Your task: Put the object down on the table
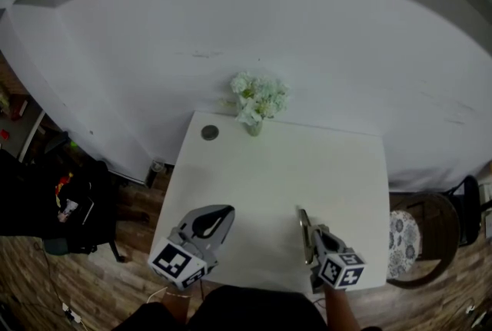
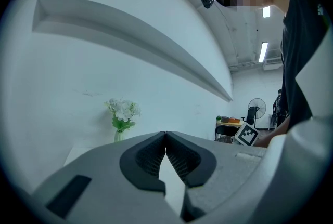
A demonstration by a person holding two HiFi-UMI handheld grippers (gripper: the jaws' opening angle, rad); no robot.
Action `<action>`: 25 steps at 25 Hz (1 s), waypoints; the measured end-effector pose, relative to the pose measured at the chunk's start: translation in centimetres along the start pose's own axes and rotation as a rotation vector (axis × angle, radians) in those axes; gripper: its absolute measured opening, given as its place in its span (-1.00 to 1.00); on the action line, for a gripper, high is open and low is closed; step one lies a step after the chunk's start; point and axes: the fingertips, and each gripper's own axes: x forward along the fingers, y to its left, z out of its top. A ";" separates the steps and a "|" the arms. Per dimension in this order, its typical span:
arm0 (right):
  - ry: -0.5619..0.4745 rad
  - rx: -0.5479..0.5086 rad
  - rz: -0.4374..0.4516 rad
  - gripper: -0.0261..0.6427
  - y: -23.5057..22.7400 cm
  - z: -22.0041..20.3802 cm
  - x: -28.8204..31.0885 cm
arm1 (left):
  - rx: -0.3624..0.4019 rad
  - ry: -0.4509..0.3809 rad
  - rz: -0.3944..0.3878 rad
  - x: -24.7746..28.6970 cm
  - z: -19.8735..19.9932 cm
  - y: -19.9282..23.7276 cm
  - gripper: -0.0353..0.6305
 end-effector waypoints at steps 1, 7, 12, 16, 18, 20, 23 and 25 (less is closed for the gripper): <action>0.003 0.004 0.004 -0.89 0.0 -0.1 0.1 | 0.000 0.001 0.000 0.0 -0.1 0.0 -0.89; 0.027 0.027 0.008 -0.89 -0.3 -0.9 0.9 | -0.014 0.005 0.014 -0.1 -0.1 0.5 -0.89; 0.048 0.033 0.008 -0.89 -0.6 -1.5 1.4 | -0.022 0.007 0.020 0.0 -0.1 0.6 -0.89; 0.039 0.036 0.000 -0.89 -1.0 -1.2 1.6 | -0.026 0.007 0.024 0.0 -0.1 0.6 -0.89; 0.041 0.042 0.003 -0.89 -1.1 -1.2 1.5 | -0.016 0.004 0.023 -0.1 -0.1 0.6 -0.89; 0.043 0.056 0.010 -0.89 -1.2 -1.3 1.5 | -0.015 0.003 0.024 -0.1 0.0 0.6 -0.89; 0.043 0.075 0.013 -0.88 -1.6 -1.3 1.6 | -0.013 -0.001 0.028 -0.1 0.1 0.6 -0.89; 0.043 0.086 0.017 -0.88 -1.7 -1.4 1.7 | -0.014 0.001 0.028 -0.1 0.1 0.6 -0.90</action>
